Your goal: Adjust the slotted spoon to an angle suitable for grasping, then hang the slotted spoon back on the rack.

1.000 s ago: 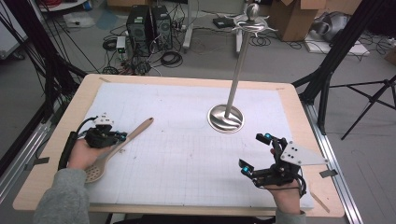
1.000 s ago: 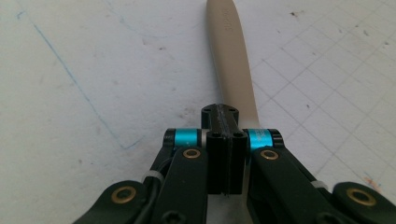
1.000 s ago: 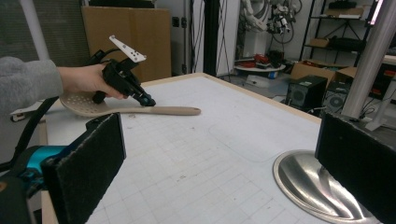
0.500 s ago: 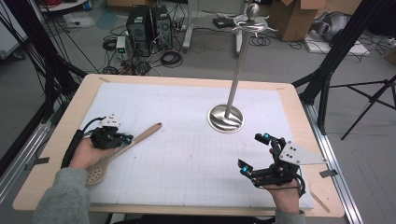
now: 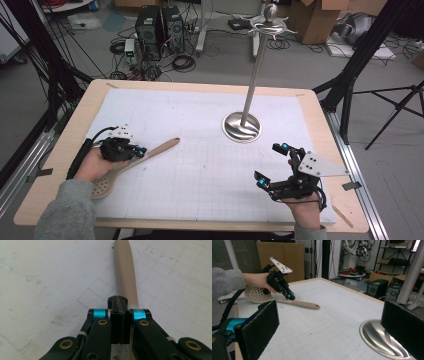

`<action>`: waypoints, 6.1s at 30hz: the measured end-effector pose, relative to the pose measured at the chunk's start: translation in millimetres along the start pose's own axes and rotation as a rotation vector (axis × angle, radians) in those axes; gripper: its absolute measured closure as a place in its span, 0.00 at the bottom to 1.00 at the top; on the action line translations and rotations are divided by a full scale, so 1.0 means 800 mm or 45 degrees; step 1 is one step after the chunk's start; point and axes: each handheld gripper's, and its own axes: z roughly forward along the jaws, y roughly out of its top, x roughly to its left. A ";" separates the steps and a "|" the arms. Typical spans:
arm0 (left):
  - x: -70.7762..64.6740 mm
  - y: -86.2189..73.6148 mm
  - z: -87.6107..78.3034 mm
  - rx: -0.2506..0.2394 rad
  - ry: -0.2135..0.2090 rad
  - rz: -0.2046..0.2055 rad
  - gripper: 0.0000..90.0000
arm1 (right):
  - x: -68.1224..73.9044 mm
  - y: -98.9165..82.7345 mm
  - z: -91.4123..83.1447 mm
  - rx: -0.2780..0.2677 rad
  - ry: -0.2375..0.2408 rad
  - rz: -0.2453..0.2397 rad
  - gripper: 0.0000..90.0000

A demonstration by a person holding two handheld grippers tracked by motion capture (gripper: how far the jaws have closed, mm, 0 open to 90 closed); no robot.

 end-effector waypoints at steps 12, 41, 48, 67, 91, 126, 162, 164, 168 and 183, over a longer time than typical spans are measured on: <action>-0.006 0.000 0.003 -0.012 -0.066 0.082 0.99 | 0.000 0.000 0.000 0.002 0.000 0.000 0.01; -0.019 0.014 -0.044 -0.082 0.084 0.102 0.88 | 0.000 0.000 0.004 0.006 0.008 -0.010 0.01; -0.028 0.019 -0.056 -0.079 0.064 0.096 0.58 | 0.001 0.000 0.006 0.017 0.012 -0.005 0.01; -0.037 -0.009 -0.095 -0.084 0.164 0.086 0.17 | -0.001 0.001 0.019 0.016 0.035 -0.006 0.01; -0.046 0.000 -0.049 0.075 0.087 0.093 0.24 | -0.002 0.006 0.022 0.008 0.079 -0.008 0.01; -0.035 -0.010 -0.029 0.319 0.053 0.104 0.68 | 0.000 0.003 0.019 0.022 0.090 -0.005 0.01; -0.044 -0.001 -0.034 0.251 0.043 0.052 0.86 | 0.000 0.003 0.020 0.026 0.099 -0.012 0.01; -0.045 0.001 -0.037 0.235 0.046 0.042 0.86 | -0.001 0.003 0.020 0.021 0.099 -0.020 0.01; -0.047 0.006 -0.045 0.209 0.056 0.048 0.86 | -0.001 0.003 0.018 0.022 0.097 -0.010 0.01; -0.060 0.026 -0.062 0.130 0.135 0.071 0.86 | 0.000 0.006 0.016 0.013 0.097 -0.017 0.01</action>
